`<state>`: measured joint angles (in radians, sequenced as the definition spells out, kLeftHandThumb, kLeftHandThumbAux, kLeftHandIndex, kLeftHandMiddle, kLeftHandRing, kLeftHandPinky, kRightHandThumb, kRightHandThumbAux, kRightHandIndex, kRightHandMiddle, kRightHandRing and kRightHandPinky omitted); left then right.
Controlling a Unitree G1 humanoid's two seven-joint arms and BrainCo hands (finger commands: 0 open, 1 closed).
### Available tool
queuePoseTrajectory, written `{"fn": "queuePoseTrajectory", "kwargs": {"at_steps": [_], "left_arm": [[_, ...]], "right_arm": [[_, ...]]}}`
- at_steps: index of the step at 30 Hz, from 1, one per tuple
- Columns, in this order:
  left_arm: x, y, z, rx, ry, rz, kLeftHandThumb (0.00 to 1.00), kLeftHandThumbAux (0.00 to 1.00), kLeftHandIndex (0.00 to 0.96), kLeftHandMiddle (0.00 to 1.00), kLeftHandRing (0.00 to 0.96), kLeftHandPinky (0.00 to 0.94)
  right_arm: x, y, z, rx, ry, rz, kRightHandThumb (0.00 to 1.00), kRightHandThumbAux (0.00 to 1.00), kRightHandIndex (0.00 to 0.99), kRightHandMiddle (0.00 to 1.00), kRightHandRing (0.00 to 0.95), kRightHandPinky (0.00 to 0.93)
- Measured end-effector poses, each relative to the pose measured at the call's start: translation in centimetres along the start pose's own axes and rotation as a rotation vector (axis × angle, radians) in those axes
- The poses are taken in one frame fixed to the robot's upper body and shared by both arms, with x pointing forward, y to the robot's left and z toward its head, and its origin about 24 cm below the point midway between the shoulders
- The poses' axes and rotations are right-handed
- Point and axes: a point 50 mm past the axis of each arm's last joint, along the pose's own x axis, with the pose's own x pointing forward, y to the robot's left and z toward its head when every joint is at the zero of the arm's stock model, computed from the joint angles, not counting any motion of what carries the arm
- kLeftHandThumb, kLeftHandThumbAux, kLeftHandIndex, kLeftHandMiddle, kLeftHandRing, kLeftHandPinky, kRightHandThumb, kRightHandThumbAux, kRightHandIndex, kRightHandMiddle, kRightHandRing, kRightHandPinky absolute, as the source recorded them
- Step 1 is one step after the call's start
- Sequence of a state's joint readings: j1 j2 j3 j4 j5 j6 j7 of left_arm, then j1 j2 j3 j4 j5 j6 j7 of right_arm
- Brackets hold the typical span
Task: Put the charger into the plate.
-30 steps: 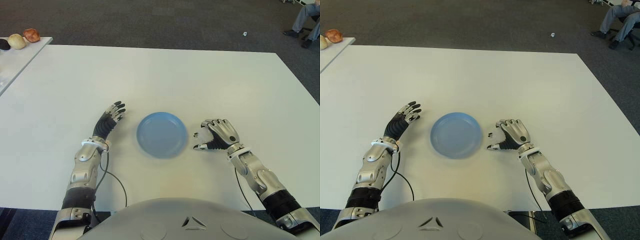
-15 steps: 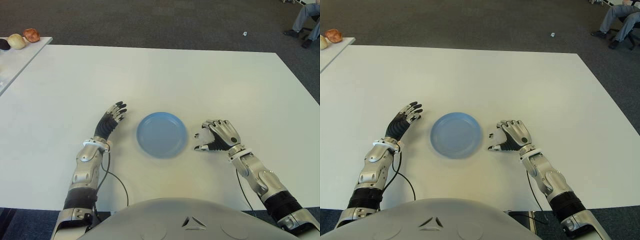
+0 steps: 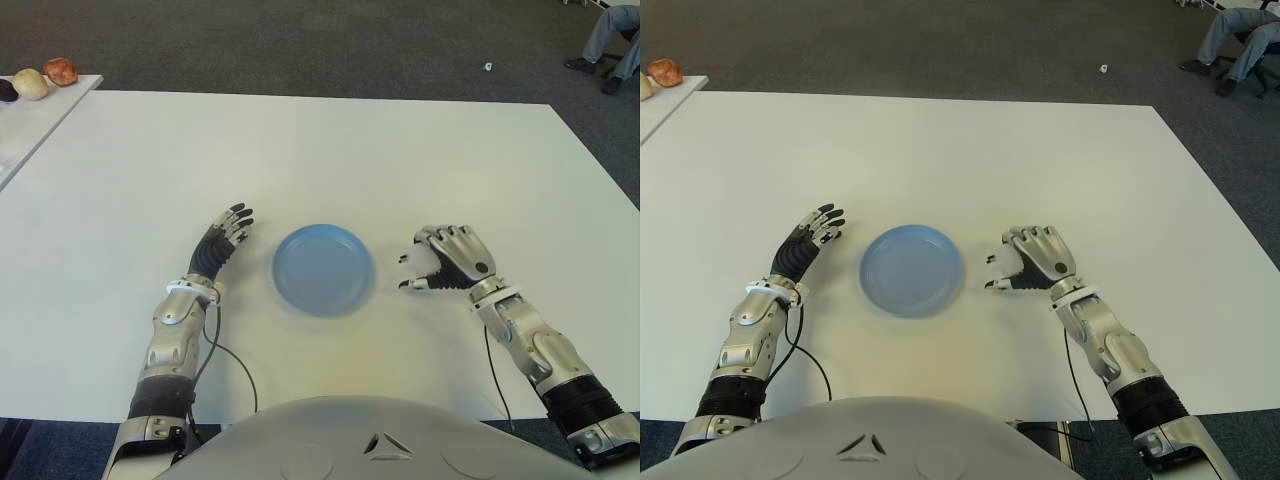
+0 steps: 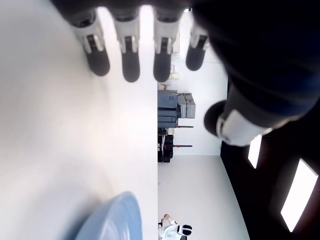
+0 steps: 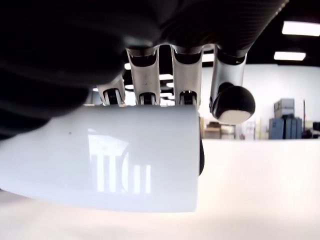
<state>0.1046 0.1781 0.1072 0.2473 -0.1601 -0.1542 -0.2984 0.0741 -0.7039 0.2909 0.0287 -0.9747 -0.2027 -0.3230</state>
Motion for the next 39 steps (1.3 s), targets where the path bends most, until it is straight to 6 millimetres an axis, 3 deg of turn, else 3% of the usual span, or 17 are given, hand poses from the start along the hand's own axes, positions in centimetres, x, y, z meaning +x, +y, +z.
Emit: {"fn": "queuePoseTrajectory", "kwargs": {"at_steps": [7,22,31,39], "left_arm": [[0.0,-0.2,-0.1,-0.003,-0.007,-0.001,0.000,0.592,0.129,0.156,0.146,0.142],[0.2,-0.3,-0.4,0.001,-0.017,-0.005,0.000,0.591,0.128,0.159,0.150,0.139],[0.4,-0.5,-0.6,-0.008,-0.015,-0.006,0.000,0.595,0.127,0.157,0.147,0.136],[0.6,-0.6,-0.6,-0.013,-0.020,-0.008,0.000,0.597,0.118,0.150,0.143,0.134]], "right_arm": [[0.8,-2.5,0.3,0.013,-0.014,-0.086,0.747,0.708,0.440,0.911,0.899,0.883],[2.6,-5.5,2.3,0.085,-0.058,-0.158,0.746,0.709,0.440,0.898,0.889,0.879],[4.8,-6.7,3.3,0.126,-0.051,-0.190,0.747,0.708,0.441,0.895,0.886,0.873],[6.8,-6.5,5.6,0.210,-0.079,-0.198,0.750,0.707,0.441,0.896,0.886,0.864]]}}
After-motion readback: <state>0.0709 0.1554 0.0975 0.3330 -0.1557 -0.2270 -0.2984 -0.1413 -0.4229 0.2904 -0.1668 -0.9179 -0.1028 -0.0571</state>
